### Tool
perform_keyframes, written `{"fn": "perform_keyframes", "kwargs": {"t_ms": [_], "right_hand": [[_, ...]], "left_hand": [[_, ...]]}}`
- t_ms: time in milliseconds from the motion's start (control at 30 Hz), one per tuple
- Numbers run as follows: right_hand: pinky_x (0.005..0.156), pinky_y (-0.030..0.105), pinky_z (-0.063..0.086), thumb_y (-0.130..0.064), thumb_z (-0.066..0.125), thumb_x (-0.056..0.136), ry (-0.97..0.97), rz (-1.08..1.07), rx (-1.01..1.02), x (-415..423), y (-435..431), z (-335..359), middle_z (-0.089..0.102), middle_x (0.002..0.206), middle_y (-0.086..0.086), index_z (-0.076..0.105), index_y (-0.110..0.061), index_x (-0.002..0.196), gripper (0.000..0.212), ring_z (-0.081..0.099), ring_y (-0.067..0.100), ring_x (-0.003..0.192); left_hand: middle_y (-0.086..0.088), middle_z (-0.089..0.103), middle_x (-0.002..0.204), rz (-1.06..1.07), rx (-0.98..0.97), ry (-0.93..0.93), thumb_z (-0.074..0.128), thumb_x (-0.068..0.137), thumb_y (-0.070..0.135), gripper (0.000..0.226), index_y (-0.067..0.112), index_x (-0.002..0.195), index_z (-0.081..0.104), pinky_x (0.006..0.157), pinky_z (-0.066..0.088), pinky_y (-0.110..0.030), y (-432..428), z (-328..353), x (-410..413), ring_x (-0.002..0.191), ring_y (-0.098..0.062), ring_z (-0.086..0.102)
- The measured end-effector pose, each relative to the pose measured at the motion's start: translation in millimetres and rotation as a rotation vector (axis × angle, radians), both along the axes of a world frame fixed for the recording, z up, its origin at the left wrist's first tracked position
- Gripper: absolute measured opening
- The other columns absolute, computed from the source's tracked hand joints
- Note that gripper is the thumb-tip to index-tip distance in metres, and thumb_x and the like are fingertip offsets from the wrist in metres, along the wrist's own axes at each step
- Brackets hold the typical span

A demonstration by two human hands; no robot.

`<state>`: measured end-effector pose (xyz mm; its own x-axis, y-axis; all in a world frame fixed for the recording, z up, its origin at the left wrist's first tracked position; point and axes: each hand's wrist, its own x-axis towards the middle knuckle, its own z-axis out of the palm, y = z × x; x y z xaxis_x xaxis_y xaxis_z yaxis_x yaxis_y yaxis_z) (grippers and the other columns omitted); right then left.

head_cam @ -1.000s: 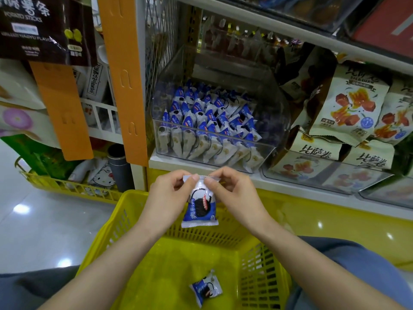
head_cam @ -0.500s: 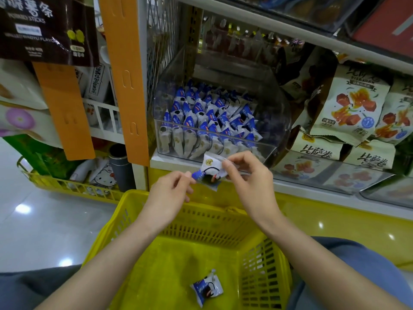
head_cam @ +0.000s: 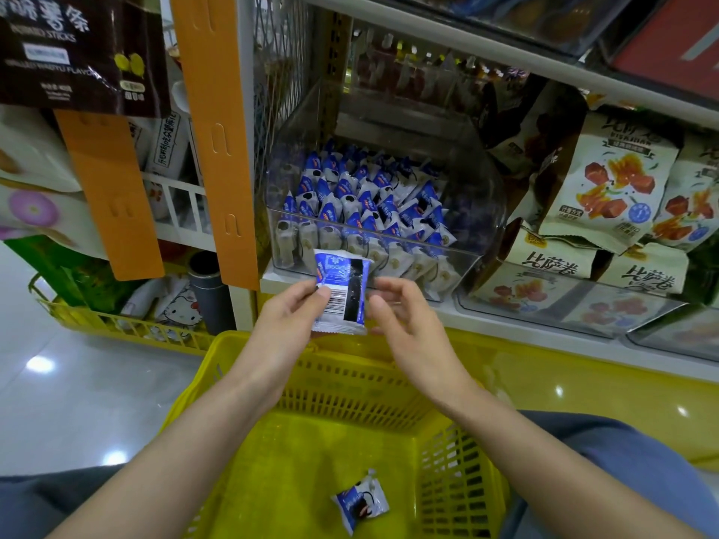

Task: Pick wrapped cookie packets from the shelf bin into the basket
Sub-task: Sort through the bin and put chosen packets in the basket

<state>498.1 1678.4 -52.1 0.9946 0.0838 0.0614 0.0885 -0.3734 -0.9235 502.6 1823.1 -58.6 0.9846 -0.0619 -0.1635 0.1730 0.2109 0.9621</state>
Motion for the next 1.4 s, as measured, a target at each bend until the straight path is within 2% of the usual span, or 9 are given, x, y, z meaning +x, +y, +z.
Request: {"fn": "perform_keyframes", "kwargs": {"t_ms": [67,200,433,733,833,900,1000,1167,1400], "right_hand": [[0.069,0.016,0.052,-0.018,0.044,0.097,0.197,0.051,0.209,1.0,-1.5,2.0,0.065,0.104,-0.002,0.055,-0.017,0.111,0.018,0.064,0.002,0.085],[0.067,0.016,0.052,-0.02,0.047,0.096,0.316,0.074,0.281,-1.2,-1.8,4.0,0.069,0.101,0.004,0.059,-0.009,0.11,0.022,0.065,0.006,0.084],[0.064,0.016,0.05,-0.022,0.051,0.093,0.344,0.044,0.364,-1.8,1.1,1.8,0.068,0.095,0.002,0.049,-0.013,0.1,0.011,0.063,0.007,0.078],[0.065,0.018,0.052,-0.017,0.056,0.091,0.272,0.06,0.358,-0.9,1.2,-2.9,0.065,0.111,0.007,0.046,-0.016,0.124,0.035,0.066,0.006,0.082],[0.068,0.022,0.054,-0.018,0.056,0.09,0.262,0.083,0.324,-1.3,1.8,-4.0,0.062,0.116,0.009,0.047,-0.016,0.126,0.036,0.065,0.008,0.087],[0.069,0.023,0.056,-0.016,0.055,0.091,0.252,0.119,0.33,-1.0,1.9,-3.7,0.061,0.113,0.01,0.05,-0.016,0.121,0.031,0.064,0.01,0.087],[0.069,0.024,0.056,-0.009,0.056,0.089,0.225,0.173,0.302,-2.6,4.3,-5.2,0.061,0.101,0.002,0.05,-0.019,0.114,0.027,0.064,0.008,0.078],[0.079,0.034,0.056,-0.011,0.061,0.087,0.145,0.214,0.135,-3.5,6.4,-13.3,0.061,0.105,-0.003,0.049,-0.031,0.11,0.032,0.065,0.019,0.092],[0.082,0.023,0.053,-0.016,0.061,0.088,0.077,0.227,0.031,-3.2,4.2,-15.4,0.061,0.102,-0.013,0.05,-0.033,0.115,0.034,0.062,0.008,0.095]], "left_hand": [[-0.001,0.072,0.101,-0.088,0.037,-0.014,0.045,0.096,0.02,0.023,0.018,0.108,0.064,0.088,0.05,-0.03,-1.9,-2.4,-2.0,0.095,-0.014,0.067],[0.005,0.062,0.105,0.055,0.338,-0.198,0.052,0.092,0.013,0.021,0.02,0.112,0.053,0.078,0.046,-0.018,-4.4,-10.4,-0.3,0.09,-0.007,0.059],[0.015,0.059,0.107,-0.026,0.478,-0.328,0.065,0.083,0.021,0.031,0.032,0.108,0.05,0.085,0.047,-0.022,-10.3,-14.5,-9.3,0.098,-0.003,0.057],[0.012,0.061,0.089,-0.082,0.713,-0.433,0.04,0.096,0.014,0.032,0.022,0.126,0.049,0.06,0.038,-0.007,-3.4,-17.4,-9.2,0.075,0.005,0.056],[0.008,0.063,0.101,-0.077,0.755,-0.423,0.039,0.097,0.022,0.033,0.028,0.13,0.04,0.064,0.042,-0.012,-2.9,-18.0,-11.9,0.078,0.004,0.057],[0.001,0.065,0.105,-0.046,0.825,-0.46,0.039,0.097,0.027,0.03,0.027,0.127,0.042,0.076,0.048,-0.032,-0.4,-16.2,-12.5,0.089,-0.013,0.061],[-0.006,0.066,0.093,0.021,0.945,-0.553,0.041,0.095,0.026,0.025,0.017,0.115,0.053,0.071,0.048,-0.045,4.1,-11.9,-11.3,0.084,-0.025,0.061],[0.0,0.045,0.062,0.052,1.078,-0.591,0.043,0.095,0.022,0.018,0.014,0.078,0.044,0.052,0.032,-0.035,6.0,-9.0,-8.9,0.057,-0.025,0.043],[0.006,0.045,0.056,0.072,0.932,-0.515,0.041,0.095,0.02,0.027,0.018,0.069,0.045,0.049,0.027,-0.025,7.6,-13.7,-4.7,0.05,-0.011,0.042]]}}
